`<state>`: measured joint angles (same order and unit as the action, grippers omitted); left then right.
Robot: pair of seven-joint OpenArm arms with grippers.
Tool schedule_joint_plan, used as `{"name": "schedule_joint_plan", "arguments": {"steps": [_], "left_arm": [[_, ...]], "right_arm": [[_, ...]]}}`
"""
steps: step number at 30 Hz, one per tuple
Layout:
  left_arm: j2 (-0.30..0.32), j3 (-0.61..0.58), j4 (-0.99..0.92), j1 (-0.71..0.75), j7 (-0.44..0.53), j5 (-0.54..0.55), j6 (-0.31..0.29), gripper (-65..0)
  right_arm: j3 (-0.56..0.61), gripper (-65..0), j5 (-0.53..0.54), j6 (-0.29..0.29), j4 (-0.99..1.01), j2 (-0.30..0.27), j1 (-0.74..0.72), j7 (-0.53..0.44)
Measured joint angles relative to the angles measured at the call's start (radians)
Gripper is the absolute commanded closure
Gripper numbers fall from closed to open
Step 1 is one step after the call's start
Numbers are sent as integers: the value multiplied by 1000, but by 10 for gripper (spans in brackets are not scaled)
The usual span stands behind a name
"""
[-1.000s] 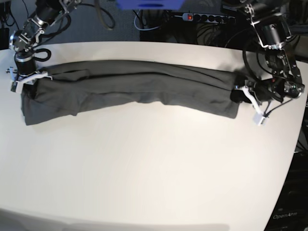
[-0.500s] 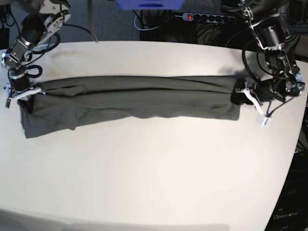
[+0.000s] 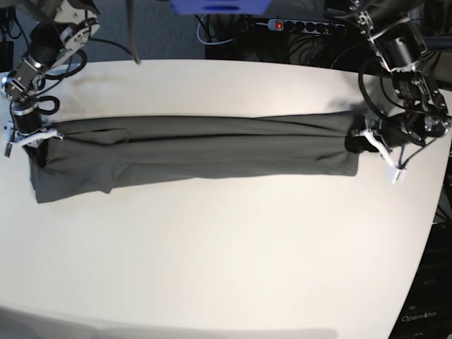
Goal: Fold the T-shirt properly
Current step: 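Open the left gripper and lift it off the strip's end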
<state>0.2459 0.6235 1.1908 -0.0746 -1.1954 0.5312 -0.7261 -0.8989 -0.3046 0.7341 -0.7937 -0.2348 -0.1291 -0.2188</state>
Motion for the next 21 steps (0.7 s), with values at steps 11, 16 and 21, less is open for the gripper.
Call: {"name": "schedule_joint_plan", "arguments": {"steps": [11,16,21], "left_arm": [[-19,5,2,-34,-34,-32,6,-22],[-54,9,2,-63,-34,-65,18,-22],[-103,9,5,-107,-76,-90,24,-22]], "right_arm": [[1,-3,3,-3,0,1,14,-15],[1,-3,5,-17,-3,11,15,-19],[1,-3,5,-19,-3,12,16,-19]]}}
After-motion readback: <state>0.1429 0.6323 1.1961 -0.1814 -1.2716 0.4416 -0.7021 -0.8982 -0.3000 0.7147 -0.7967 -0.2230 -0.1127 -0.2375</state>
